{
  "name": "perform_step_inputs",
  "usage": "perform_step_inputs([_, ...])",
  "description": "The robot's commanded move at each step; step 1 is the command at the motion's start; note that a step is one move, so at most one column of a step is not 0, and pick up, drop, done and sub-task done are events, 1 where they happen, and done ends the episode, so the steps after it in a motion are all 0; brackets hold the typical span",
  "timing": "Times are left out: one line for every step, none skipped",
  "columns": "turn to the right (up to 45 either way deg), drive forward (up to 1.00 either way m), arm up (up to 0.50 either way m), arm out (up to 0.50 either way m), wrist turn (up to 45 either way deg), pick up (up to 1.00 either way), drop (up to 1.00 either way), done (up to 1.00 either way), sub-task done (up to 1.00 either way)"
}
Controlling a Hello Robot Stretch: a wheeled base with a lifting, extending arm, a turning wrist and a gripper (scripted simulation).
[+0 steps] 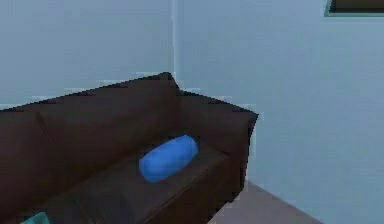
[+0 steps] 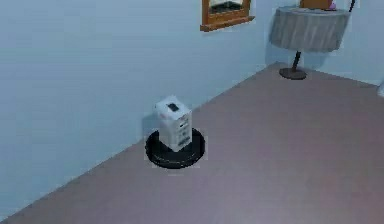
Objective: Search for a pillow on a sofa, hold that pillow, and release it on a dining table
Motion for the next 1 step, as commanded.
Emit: perform_step_inputs([-45.0, 0.0, 0.0, 0.0, 0.0, 0.0, 0.0, 0.0, 0.0])
